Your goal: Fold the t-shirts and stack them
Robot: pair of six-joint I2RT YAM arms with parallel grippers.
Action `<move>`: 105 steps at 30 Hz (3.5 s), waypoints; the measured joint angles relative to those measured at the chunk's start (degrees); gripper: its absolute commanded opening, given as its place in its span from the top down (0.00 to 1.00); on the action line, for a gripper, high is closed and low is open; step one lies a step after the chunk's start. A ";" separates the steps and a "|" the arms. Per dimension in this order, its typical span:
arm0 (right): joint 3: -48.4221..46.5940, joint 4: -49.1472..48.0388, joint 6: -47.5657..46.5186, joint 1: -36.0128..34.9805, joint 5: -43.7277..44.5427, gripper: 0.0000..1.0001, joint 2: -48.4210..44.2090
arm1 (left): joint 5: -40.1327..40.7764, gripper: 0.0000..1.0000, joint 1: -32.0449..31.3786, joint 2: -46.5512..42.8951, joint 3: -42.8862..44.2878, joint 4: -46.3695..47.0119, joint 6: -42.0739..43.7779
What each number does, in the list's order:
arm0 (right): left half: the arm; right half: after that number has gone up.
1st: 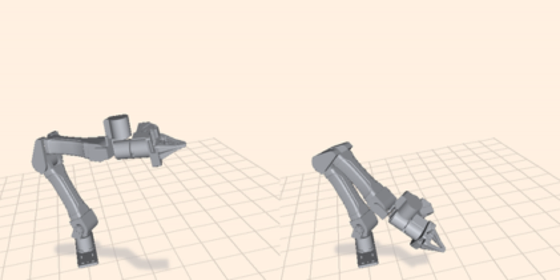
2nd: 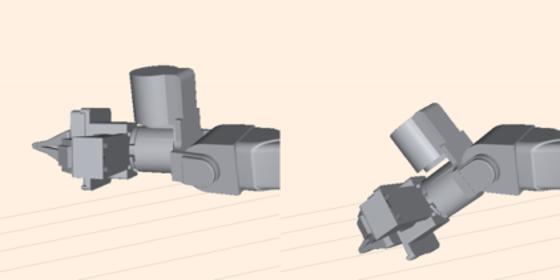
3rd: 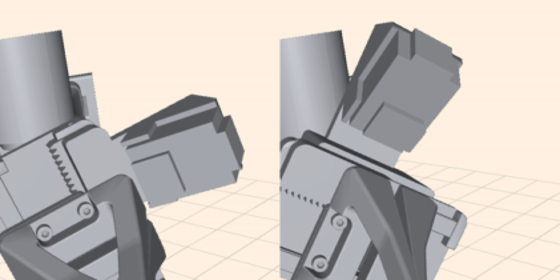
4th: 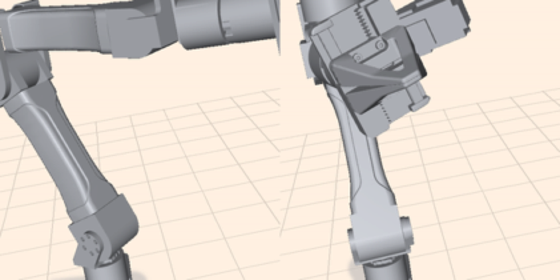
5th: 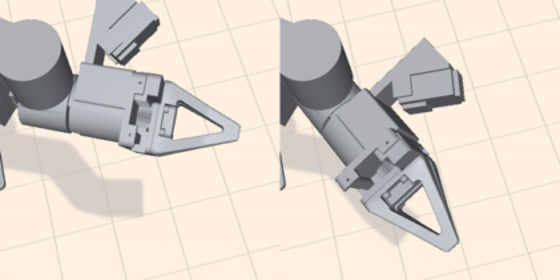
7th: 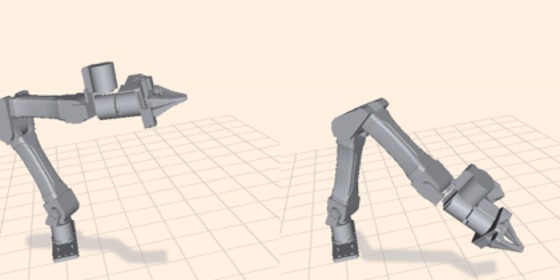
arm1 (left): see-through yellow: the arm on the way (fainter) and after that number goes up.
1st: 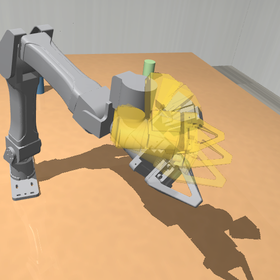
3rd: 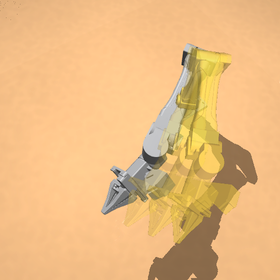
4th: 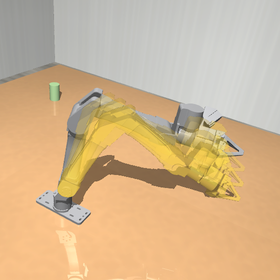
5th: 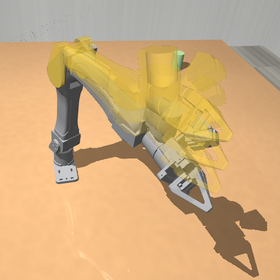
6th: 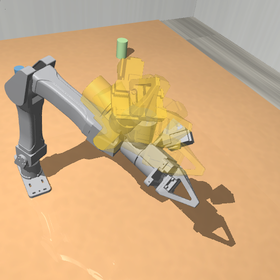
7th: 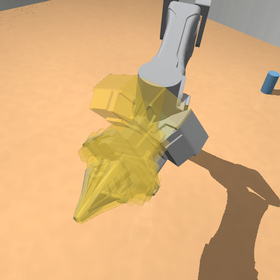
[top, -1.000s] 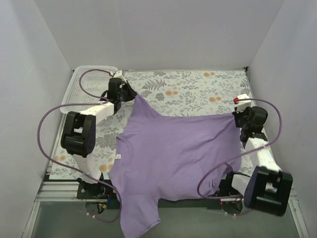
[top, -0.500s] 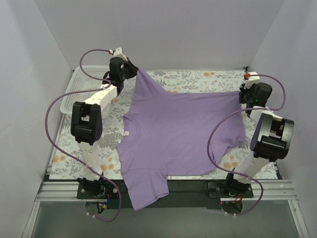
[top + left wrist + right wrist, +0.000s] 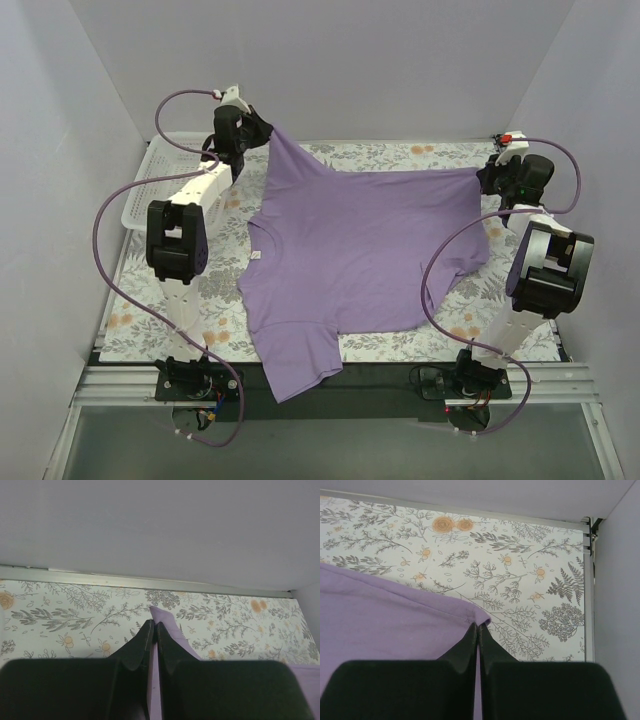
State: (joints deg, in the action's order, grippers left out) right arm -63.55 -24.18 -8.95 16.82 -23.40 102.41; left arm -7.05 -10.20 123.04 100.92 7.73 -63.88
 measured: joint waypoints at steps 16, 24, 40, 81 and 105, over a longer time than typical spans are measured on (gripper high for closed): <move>9.77 -0.37 0.70 2.62 -3.89 0.99 -6.45 | -7.02 1.00 0.28 -15.93 -23.63 4.61 1.97; 14.21 -0.48 1.07 5.11 -4.92 0.99 -10.34 | -9.09 1.00 0.28 -25.88 -30.99 6.80 3.58; 17.33 -0.46 1.11 6.10 -5.92 0.99 -11.61 | -13.22 1.00 0.28 -38.05 -44.00 5.55 3.80; 24.98 8.90 -9.86 16.20 -19.37 0.08 -17.33 | -19.39 1.00 0.28 -50.58 -61.26 -0.85 2.32; 24.30 20.83 -16.17 18.60 -28.94 0.07 -17.75 | -17.90 0.48 -2.16 -54.71 -62.12 -15.37 0.48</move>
State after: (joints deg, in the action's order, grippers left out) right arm -39.24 -3.36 -25.12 35.42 -52.34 84.66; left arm -24.95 -12.36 68.34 38.81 -7.64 -63.40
